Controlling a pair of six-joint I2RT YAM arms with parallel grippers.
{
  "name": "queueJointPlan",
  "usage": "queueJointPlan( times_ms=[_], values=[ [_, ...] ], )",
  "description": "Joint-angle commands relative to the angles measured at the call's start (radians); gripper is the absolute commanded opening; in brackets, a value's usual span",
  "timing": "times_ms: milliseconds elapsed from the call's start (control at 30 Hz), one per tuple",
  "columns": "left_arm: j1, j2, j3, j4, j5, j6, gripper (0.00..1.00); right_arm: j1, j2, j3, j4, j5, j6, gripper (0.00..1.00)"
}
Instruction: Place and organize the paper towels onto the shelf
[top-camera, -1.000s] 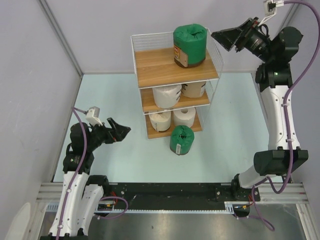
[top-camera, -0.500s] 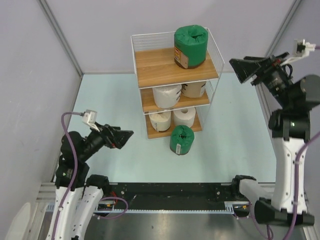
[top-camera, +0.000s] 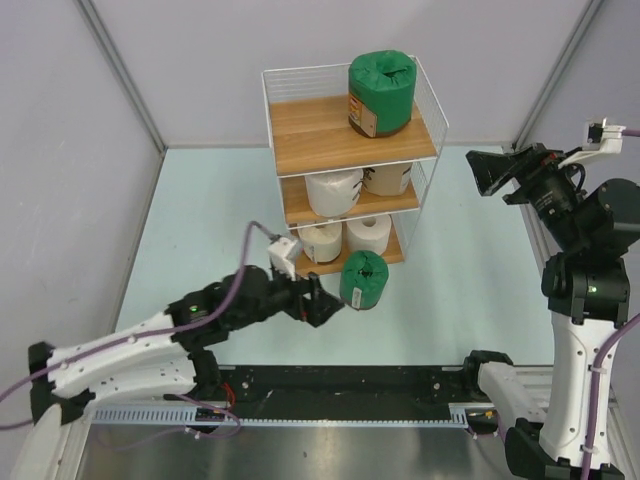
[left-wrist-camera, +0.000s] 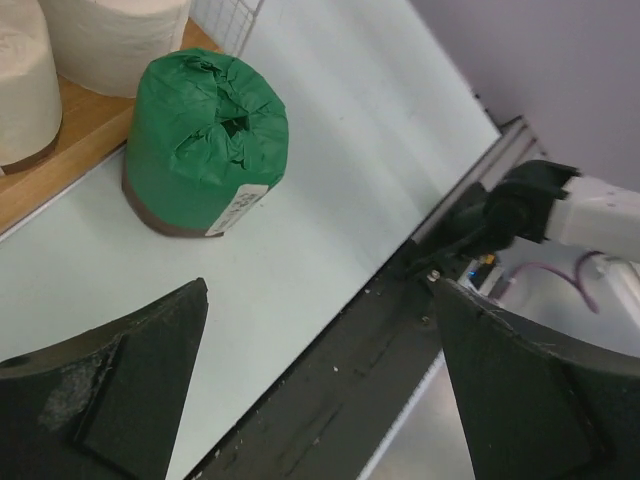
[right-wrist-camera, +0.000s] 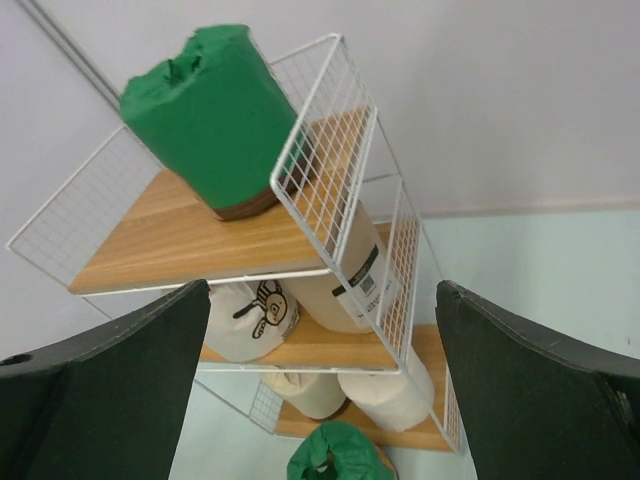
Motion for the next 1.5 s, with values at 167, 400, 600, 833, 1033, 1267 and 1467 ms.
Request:
queueJointPlan(
  times_ms=[167, 400, 600, 833, 1033, 1267, 1467],
  values=[
    [-0.086, 0.261, 0.096, 0.165, -0.416, 0.008, 1.00, -0.002, -0.050, -0.016, -0.085, 0.062, -0.014, 1.00],
    [0.023, 0.392, 0.113, 0.280, -0.329, -0.021, 0.93, -0.002, -0.070, -0.046, -0.102, 0.075, -0.011, 1.00],
    [0.046, 0.580, 0.187, 0.302, -0.286, -0.016, 0.90, -0.002, -0.079, -0.058, -0.120, 0.087, -0.019, 1.00],
    [0.046, 0.671, 0.213, 0.288, -0.289, -0.033, 0.86, -0.002, -0.084, -0.067, -0.127, 0.096, -0.031, 1.00],
    [0.046, 0.719, 0.207, 0.263, -0.286, -0.030, 0.85, -0.002, -0.085, -0.081, -0.133, 0.096, -0.034, 1.00],
    [0.046, 0.829, 0.271, 0.179, -0.294, -0.043, 0.83, -0.003, -0.095, -0.090, -0.140, 0.098, -0.040, 1.00],
    [0.046, 0.895, 0.320, 0.139, -0.295, -0.043, 0.70, -0.002, -0.101, -0.099, -0.147, 0.092, -0.040, 1.00]
  ],
)
